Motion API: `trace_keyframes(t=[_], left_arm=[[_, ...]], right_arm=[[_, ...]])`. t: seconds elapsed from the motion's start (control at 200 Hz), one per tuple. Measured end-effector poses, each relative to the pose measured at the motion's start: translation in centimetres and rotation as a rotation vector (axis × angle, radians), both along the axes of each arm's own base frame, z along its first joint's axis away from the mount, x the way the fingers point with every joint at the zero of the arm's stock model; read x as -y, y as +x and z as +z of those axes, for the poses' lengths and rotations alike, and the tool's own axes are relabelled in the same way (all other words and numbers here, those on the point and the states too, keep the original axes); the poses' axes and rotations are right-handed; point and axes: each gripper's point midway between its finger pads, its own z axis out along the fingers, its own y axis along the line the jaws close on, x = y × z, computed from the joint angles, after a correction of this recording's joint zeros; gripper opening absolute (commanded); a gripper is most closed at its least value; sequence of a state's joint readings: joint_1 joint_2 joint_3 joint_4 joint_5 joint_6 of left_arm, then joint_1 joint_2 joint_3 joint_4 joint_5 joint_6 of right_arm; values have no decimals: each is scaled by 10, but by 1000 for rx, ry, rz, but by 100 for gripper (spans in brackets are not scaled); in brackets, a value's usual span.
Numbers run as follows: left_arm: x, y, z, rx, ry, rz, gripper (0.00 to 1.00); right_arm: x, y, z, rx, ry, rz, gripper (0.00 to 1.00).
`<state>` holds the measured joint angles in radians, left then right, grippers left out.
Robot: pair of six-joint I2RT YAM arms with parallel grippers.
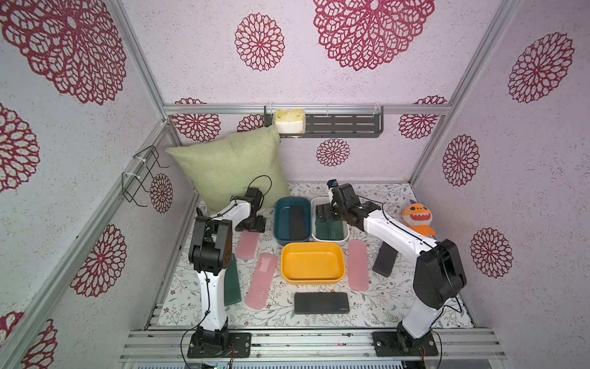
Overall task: Place the pencil cases by color into the storage box
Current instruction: Pick up the pencil case from the center of the board, then place the pencil case at the storage box.
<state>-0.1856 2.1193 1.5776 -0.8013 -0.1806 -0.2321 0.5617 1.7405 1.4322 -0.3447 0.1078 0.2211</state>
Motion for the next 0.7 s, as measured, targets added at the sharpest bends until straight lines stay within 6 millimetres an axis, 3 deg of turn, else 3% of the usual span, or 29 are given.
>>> trace_keyframes(t=[0.175, 0.395, 0.54, 0.7], left_arm=[[4, 3, 44, 94, 2, -13, 66], [28, 3, 106, 226, 8, -106, 66], [57, -5, 125, 251, 42, -237, 66], [103, -20, 133, 257, 59, -413, 65]], right_arm=[[0, -2, 1, 8, 8, 3, 95], [6, -7, 11, 33, 29, 0, 95], [21, -11, 21, 56, 55, -24, 94], [61, -16, 36, 96, 98, -114, 93]])
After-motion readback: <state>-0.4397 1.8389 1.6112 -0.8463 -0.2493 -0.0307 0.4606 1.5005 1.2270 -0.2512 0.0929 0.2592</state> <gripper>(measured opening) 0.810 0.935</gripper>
